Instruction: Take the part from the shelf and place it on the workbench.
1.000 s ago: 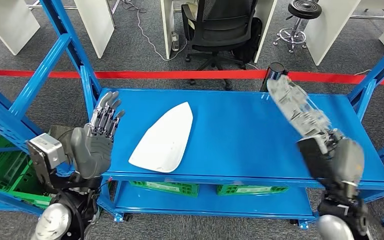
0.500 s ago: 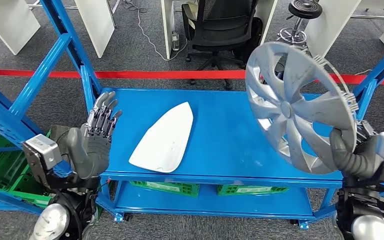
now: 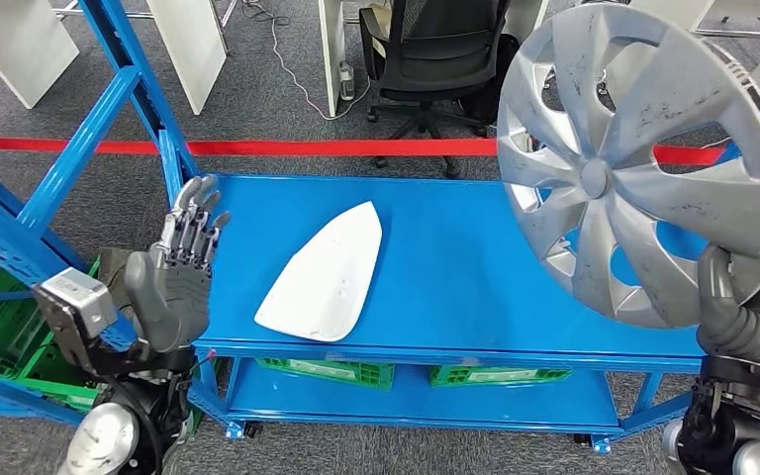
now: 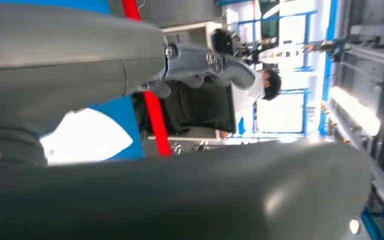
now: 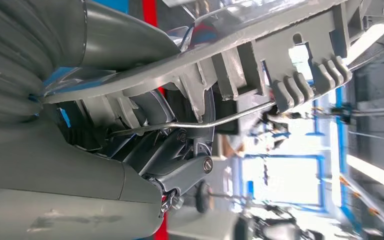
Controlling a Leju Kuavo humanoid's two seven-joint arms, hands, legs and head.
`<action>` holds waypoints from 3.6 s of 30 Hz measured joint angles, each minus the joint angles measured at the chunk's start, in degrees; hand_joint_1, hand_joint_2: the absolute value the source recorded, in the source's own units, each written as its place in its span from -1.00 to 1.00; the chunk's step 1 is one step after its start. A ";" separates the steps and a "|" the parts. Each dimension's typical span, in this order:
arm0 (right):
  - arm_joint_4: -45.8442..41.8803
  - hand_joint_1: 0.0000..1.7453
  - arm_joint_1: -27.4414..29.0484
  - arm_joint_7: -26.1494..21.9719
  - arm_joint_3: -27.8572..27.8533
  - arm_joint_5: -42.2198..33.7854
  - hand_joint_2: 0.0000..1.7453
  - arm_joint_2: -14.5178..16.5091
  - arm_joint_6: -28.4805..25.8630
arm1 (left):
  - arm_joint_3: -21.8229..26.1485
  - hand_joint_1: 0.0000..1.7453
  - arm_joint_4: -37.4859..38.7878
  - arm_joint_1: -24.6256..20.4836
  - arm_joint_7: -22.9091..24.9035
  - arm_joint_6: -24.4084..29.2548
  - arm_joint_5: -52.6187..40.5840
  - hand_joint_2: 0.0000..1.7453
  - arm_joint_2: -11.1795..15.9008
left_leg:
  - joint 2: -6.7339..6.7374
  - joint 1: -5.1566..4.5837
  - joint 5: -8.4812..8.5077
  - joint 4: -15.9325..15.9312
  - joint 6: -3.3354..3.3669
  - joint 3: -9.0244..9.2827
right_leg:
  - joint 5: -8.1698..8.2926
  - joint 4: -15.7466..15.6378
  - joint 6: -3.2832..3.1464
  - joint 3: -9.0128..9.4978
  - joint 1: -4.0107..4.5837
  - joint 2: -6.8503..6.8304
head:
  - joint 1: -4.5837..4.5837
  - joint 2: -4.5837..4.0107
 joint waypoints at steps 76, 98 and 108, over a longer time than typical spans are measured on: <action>-10.86 1.00 13.55 12.25 2.43 32.61 1.00 6.73 -10.53 | 6.95 -1.00 -11.81 8.13 3.17 18.75 -14.23 -1.00 1.03 | 0.01 0.01 -0.03 -0.03 -0.03 -0.01 | -0.07 0.00 -0.07 -0.06 0.01 0.00 | 0.05 0.00; -11.61 1.00 15.94 12.96 0.65 33.01 1.00 6.73 -10.55 | 6.51 -1.00 -11.70 7.83 3.76 17.62 -13.31 -1.00 1.03 | 0.03 0.01 -0.03 -0.02 -0.03 -0.01 | -0.07 0.00 -0.07 -0.09 0.01 0.01 | 0.06 0.00; -12.11 1.00 17.06 12.69 0.55 32.60 1.00 7.03 -10.55 | 6.02 -1.00 -11.69 7.73 5.32 17.53 -14.32 -1.00 1.05 | 0.03 -0.04 -0.01 -0.37 0.51 0.12 | 0.14 -0.54 0.43 0.07 -0.12 0.00 | -0.05 0.00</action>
